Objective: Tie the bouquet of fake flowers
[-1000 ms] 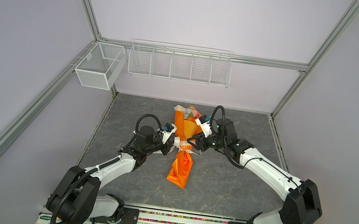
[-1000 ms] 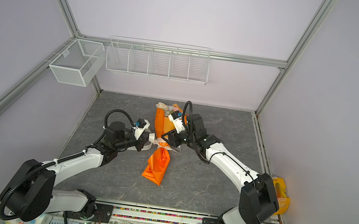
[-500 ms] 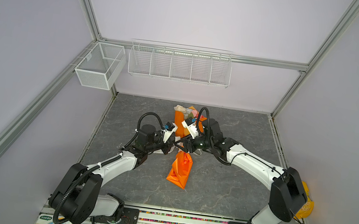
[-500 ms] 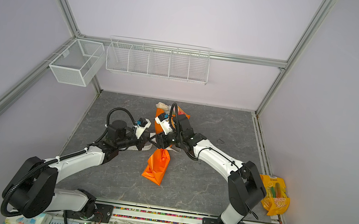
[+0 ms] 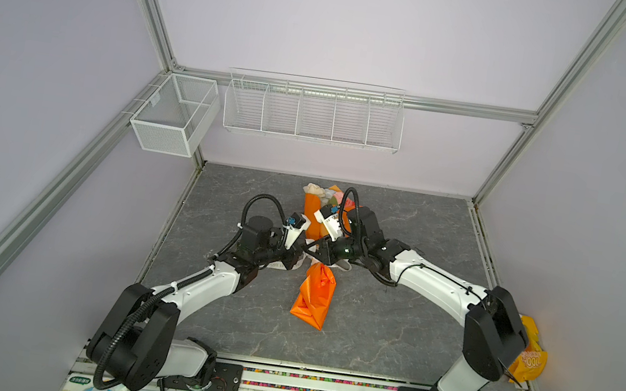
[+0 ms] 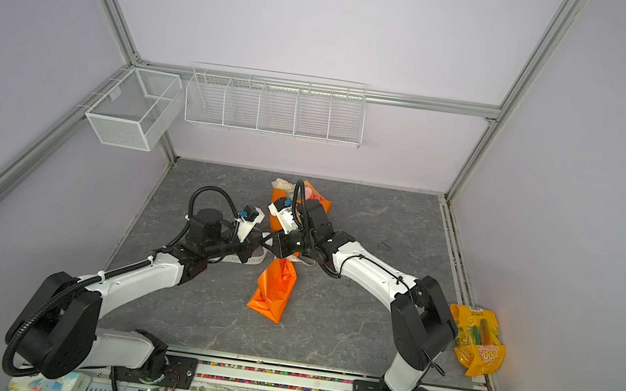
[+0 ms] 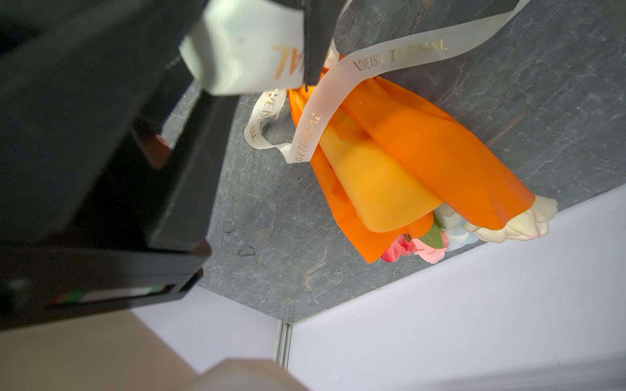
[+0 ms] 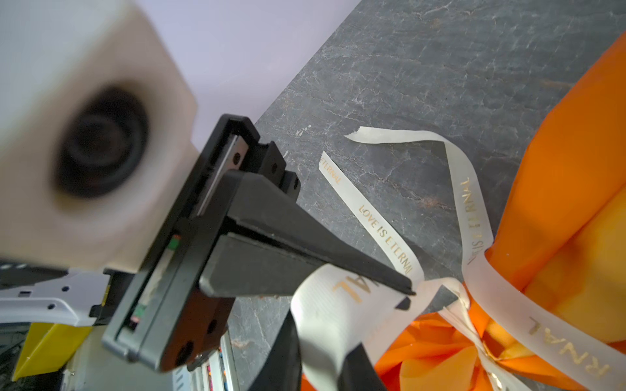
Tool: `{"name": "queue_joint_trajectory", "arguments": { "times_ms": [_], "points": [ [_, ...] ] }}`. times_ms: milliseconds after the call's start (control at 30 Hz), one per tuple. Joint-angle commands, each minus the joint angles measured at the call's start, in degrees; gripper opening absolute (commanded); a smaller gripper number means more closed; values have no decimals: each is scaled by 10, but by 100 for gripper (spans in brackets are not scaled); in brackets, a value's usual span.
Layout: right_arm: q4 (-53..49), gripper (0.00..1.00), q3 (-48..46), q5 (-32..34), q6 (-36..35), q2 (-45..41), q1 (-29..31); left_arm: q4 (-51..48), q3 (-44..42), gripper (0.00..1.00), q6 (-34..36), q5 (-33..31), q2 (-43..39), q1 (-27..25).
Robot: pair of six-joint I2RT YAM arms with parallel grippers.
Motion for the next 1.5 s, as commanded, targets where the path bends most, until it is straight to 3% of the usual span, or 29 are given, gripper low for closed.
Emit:
{"name": "queue_joint_trajectory", "arguments": {
  "times_ms": [0,33,133,267,367,433,500,667,1033,1167,1467],
  "points": [
    [-2,8,1,10,-4,-11,0,-27,21,25,-8,-34,-5,-3],
    [-2,7,-2,14,-2,-10,0,-44,28,36,-33,-60,-8,-1],
    [1,7,-11,30,4,-6,-1,-108,43,49,-110,-126,-24,5],
    [10,7,-17,36,7,-2,-2,-166,55,64,-208,-96,-17,44],
    [10,7,-15,36,8,0,-3,-195,73,64,-308,-49,20,93],
    [11,7,-15,39,7,0,-3,-196,89,67,-317,9,53,109],
    [8,7,-13,37,4,-1,-3,-242,126,68,-357,-39,94,112],
    [6,7,-10,39,1,-6,-3,-434,296,65,-385,-120,225,117],
    [3,7,-11,51,-5,-7,-3,-523,426,69,-538,-203,363,116],
    [6,7,-11,53,-5,-5,-3,-567,464,71,-584,-272,391,99],
    [6,7,-7,53,-10,2,-2,-614,547,74,-661,-288,448,80]
  ]
}}
